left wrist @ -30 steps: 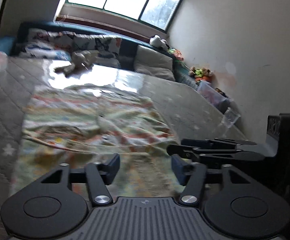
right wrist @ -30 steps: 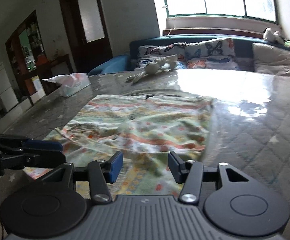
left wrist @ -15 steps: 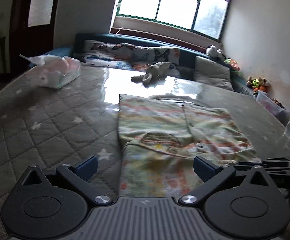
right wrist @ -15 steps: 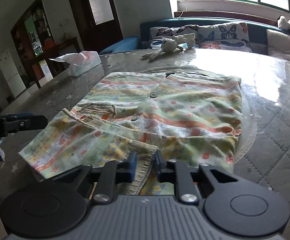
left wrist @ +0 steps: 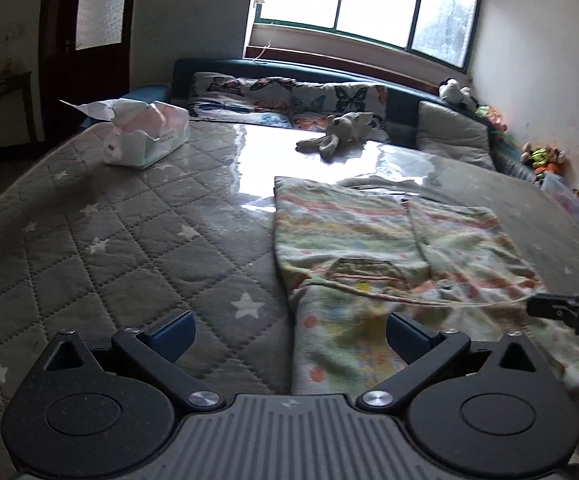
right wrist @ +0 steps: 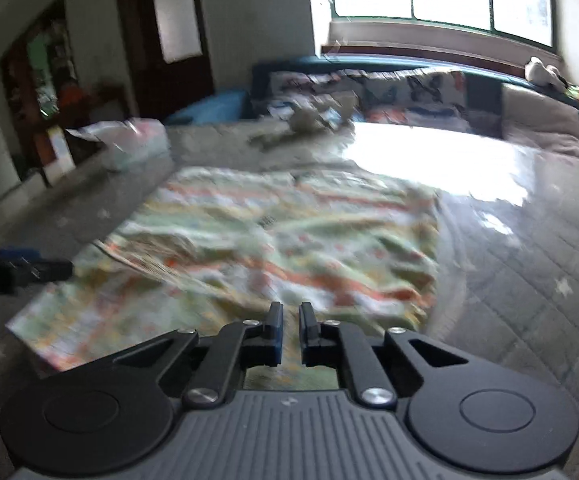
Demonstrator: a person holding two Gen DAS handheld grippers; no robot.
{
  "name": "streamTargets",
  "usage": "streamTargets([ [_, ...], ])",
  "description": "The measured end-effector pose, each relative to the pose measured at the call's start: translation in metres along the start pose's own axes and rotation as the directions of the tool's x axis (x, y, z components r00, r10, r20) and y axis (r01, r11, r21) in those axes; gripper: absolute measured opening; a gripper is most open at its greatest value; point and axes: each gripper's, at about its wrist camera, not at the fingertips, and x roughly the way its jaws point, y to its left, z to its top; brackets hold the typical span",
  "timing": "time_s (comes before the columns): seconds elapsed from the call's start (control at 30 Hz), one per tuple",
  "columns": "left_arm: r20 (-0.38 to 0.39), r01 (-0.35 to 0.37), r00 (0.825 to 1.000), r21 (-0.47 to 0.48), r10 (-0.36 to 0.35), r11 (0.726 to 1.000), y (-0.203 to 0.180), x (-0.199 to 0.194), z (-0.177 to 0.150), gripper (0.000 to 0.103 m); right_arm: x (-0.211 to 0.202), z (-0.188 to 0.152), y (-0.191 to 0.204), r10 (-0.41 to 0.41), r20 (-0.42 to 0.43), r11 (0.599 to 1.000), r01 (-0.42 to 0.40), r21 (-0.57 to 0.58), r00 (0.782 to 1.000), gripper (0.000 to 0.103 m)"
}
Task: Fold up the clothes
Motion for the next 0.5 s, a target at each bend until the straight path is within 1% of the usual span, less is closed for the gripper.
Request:
streamTargets([
  [0.03,-0.009,-0.007,1.000,0.004,0.007,1.000,0.001,0.003,0.001,0.103,0.000,0.000,-0.002,-0.004,-0.001,1.000,0.004,0.007,1.000,0.008],
  [0.1,-0.019,-0.016,1.000,0.019,0.016,1.000,0.000,0.007,0.002,0.103,-0.004,0.000,-0.003,0.019,0.012,1.000,-0.019,0.001,1.000,0.011],
  [0.13,-0.022,-0.021,1.000,0.026,0.021,0.999,0.000,0.009,0.003,0.103,-0.005,0.001,-0.002,0.039,0.016,0.999,-0.038,-0.004,0.999,0.019],
  [0.17,-0.025,-0.025,0.999,0.031,0.025,0.999,0.000,0.012,0.004,0.103,-0.005,0.002,0.000,0.054,0.016,0.999,-0.054,-0.008,0.998,0.024],
  [0.2,-0.028,-0.027,0.999,0.033,0.028,0.999,-0.001,0.014,0.004,0.103,-0.004,0.002,0.003,0.062,0.014,0.998,-0.062,-0.017,0.998,0.027],
  [0.27,-0.035,-0.030,0.999,0.039,0.032,0.999,-0.003,0.017,0.006,0.103,0.001,0.001,0.008,0.061,0.000,0.998,-0.061,-0.030,0.998,0.027],
  [0.43,-0.043,-0.030,0.999,0.059,0.033,0.998,-0.008,0.023,0.009,0.103,0.016,-0.001,0.007,0.057,-0.035,0.998,-0.057,0.008,0.998,0.026],
  [0.47,-0.043,-0.031,0.999,0.065,0.033,0.997,-0.009,0.024,0.010,0.103,0.016,-0.001,0.007,0.063,-0.035,0.998,-0.063,0.010,0.997,0.024],
  [0.5,-0.042,-0.032,0.998,0.072,0.035,0.997,-0.010,0.025,0.011,0.103,0.016,-0.001,0.006,0.070,-0.034,0.998,-0.069,0.012,0.997,0.014],
])
